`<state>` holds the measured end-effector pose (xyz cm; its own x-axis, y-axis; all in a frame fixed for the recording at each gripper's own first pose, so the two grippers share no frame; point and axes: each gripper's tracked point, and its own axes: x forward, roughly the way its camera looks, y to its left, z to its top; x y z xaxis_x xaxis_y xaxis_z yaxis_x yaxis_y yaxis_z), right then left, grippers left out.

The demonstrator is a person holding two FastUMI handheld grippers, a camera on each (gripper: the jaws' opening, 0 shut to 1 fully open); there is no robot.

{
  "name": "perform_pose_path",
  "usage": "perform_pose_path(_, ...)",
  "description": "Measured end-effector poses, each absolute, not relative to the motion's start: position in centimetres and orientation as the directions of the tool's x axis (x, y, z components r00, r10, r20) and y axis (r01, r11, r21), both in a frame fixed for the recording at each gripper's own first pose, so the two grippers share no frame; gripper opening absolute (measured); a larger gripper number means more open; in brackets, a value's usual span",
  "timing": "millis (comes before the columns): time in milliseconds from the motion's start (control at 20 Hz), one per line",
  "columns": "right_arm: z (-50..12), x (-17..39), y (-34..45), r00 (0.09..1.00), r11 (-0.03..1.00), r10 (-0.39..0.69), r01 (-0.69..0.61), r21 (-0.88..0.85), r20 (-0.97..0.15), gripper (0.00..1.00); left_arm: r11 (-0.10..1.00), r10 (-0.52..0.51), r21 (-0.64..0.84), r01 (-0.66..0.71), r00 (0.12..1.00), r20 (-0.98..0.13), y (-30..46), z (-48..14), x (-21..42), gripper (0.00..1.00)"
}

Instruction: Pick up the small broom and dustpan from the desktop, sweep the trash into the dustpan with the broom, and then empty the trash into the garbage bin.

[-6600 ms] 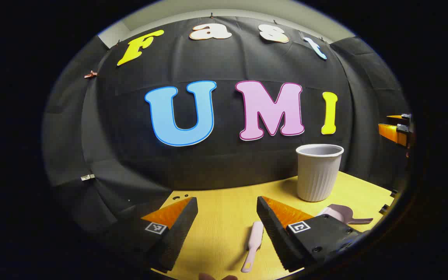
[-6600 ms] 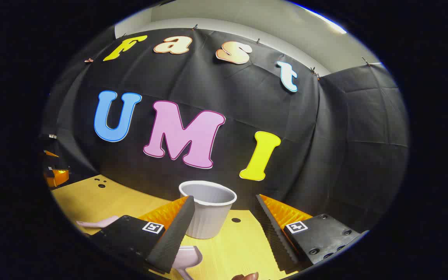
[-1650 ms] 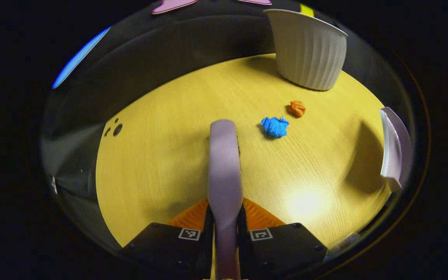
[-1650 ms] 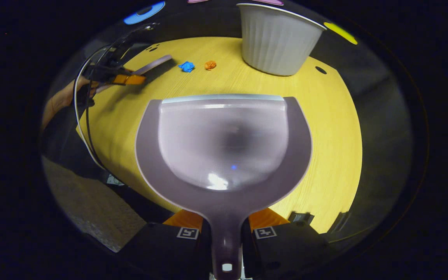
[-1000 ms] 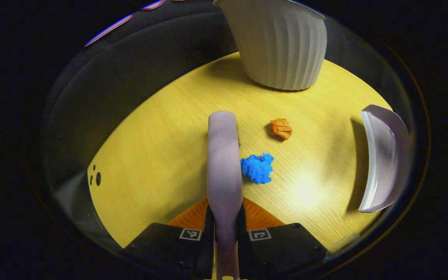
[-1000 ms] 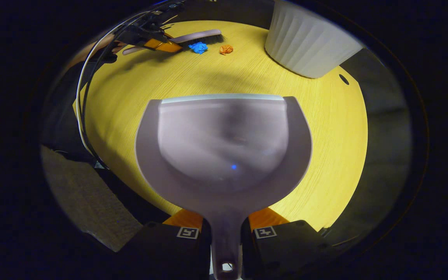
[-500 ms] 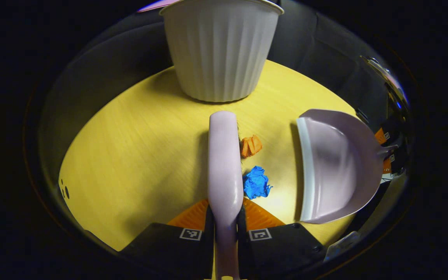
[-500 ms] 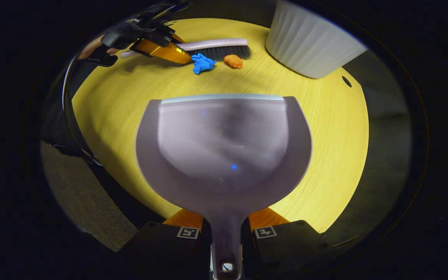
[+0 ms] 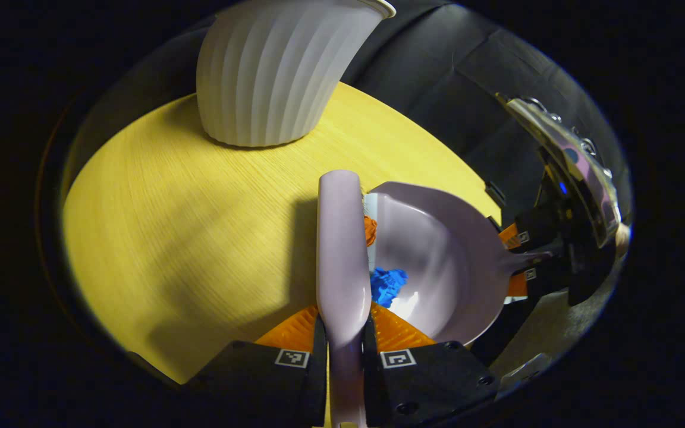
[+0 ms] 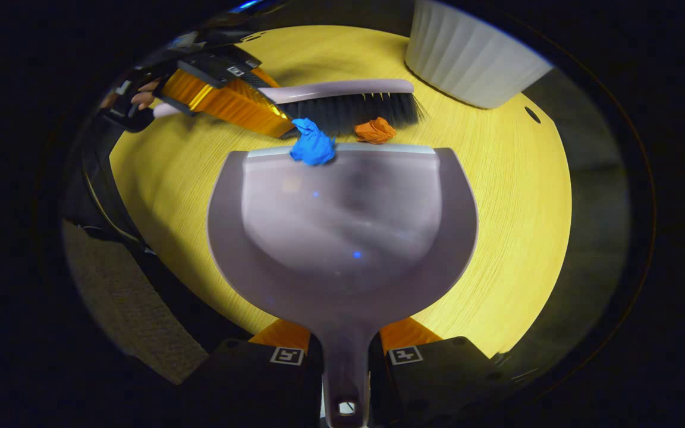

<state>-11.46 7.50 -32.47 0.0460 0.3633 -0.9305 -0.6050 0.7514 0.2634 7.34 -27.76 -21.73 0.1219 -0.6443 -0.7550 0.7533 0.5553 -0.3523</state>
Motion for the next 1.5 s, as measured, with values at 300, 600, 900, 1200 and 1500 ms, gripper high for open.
perform_pose_path(300,-34.4,-10.0,9.2,0.108,0.793,0.382,-0.548,0.266,-0.918,0.37,0.601,-0.706,-0.420,0.680,0.206,-0.677,-27.7,-19.3,6.7,0.28)
perform_pose_path(600,-32.0,-10.3,8.1,0.161,0.849,0.390,-0.445,0.286,-0.907,0.41,0.769,-0.566,-0.234,0.595,0.463,-0.682,-20.1,-18.3,9.8,0.30)
perform_pose_path(900,-26.4,-9.5,3.6,0.227,0.903,0.348,-0.342,0.260,-0.910,0.32,0.880,-0.400,-0.113,0.461,0.594,-0.697,-12.4,-18.1,9.8,0.29)
perform_pose_path(1200,-19.3,-3.9,-0.1,0.337,0.938,0.310,-0.261,0.228,-0.889,0.32,0.902,-0.351,-0.105,0.418,0.572,-0.741,-8.9,-20.6,6.5,0.29)
perform_pose_path(1500,-13.3,3.3,-3.8,0.444,0.961,0.260,-0.206,0.184,-0.858,0.37,0.887,-0.379,-0.130,0.443,0.540,-0.751,-6.6,-22.5,3.0,0.29)
